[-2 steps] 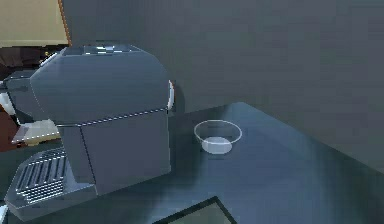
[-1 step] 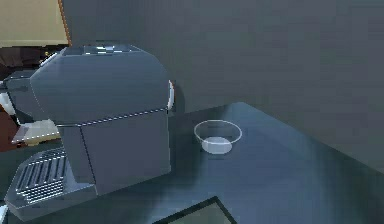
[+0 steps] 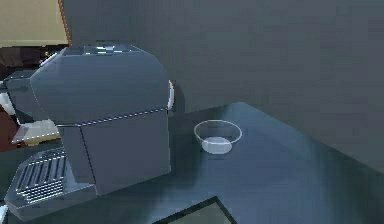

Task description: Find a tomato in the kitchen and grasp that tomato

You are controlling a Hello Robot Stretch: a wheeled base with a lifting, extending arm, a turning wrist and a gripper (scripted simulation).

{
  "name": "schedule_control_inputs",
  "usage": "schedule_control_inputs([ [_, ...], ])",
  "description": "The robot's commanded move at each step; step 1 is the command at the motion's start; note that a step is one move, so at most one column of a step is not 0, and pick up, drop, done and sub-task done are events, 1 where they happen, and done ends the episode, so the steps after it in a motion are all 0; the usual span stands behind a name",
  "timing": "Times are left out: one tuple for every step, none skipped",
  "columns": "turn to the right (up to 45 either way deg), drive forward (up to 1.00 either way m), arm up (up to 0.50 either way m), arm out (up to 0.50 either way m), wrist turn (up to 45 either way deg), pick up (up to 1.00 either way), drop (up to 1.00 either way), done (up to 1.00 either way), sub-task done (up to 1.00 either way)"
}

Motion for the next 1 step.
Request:
schedule_control_inputs([
  [0.0,0.00,0.00,0.00,0.0,0.00,0.00,1.00,0.00],
])
